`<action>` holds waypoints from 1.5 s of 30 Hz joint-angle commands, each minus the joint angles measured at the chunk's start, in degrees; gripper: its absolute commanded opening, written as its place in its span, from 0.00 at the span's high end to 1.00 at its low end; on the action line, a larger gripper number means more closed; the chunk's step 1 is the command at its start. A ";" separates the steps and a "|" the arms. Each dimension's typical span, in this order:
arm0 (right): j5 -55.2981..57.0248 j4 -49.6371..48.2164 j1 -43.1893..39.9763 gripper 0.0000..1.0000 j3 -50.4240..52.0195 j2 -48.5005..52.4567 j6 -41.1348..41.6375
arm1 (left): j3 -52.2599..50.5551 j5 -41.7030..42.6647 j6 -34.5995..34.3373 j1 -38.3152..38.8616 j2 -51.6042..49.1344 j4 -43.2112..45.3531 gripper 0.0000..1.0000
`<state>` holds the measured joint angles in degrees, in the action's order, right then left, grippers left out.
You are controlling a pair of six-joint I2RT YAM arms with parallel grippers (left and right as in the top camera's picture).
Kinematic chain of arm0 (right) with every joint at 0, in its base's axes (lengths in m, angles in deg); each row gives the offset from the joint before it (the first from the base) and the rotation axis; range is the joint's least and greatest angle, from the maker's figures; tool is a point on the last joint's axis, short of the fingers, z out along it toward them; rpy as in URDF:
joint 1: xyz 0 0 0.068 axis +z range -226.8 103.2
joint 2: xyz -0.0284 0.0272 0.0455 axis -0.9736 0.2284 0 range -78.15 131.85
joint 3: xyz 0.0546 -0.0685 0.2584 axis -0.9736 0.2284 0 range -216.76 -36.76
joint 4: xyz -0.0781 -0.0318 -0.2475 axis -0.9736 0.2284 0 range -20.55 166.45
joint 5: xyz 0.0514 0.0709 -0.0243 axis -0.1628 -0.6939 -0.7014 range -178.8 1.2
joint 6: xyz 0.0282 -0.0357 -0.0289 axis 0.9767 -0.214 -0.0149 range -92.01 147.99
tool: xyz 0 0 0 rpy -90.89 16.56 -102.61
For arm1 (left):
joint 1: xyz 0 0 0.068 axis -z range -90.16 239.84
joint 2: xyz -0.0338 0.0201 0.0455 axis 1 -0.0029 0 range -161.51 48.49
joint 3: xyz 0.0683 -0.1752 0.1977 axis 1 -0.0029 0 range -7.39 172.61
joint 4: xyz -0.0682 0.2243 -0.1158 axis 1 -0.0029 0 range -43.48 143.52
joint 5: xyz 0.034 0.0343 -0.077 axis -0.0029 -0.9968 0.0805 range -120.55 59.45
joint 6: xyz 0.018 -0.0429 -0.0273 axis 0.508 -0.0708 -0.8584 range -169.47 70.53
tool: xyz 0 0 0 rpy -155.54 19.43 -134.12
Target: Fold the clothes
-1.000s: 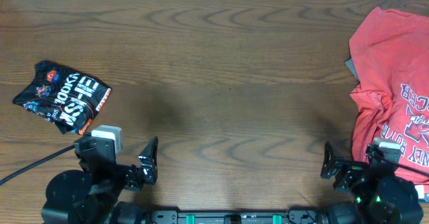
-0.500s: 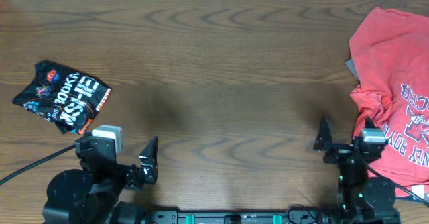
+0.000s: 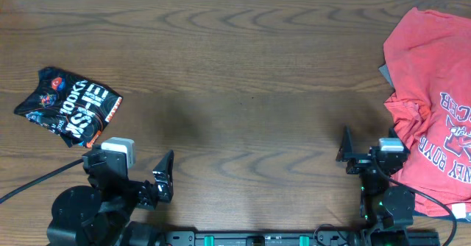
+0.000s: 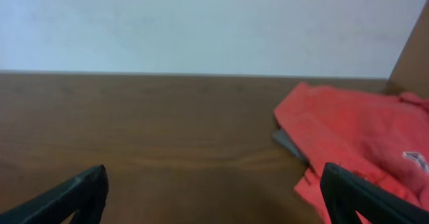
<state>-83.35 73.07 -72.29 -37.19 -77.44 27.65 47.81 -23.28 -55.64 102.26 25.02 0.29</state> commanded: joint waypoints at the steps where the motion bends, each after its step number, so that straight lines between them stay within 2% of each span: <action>1: -3.15 0.44 -1.09 0.01 0.13 -0.44 -1.42 | -0.20 -0.46 -0.31 -0.13 0.15 0.15 0.02; 35: -3.13 0.46 -1.11 0.01 0.11 -0.33 -1.44 | -0.24 -0.44 -0.31 -0.28 0.31 -0.04 0.02; 40: -3.13 0.46 -1.11 0.01 0.11 -0.33 -1.44 | -0.59 -0.52 1.99 -4.94 0.85 -4.72 0.02; 45: -3.13 0.46 -1.11 0.01 0.11 -0.33 -1.44 | -6.62 -2.16 3.02 -8.52 4.63 -3.37 0.02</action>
<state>-85.90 73.26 -72.29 -37.19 -77.46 27.26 44.49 -23.72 -54.13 94.94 27.34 -3.36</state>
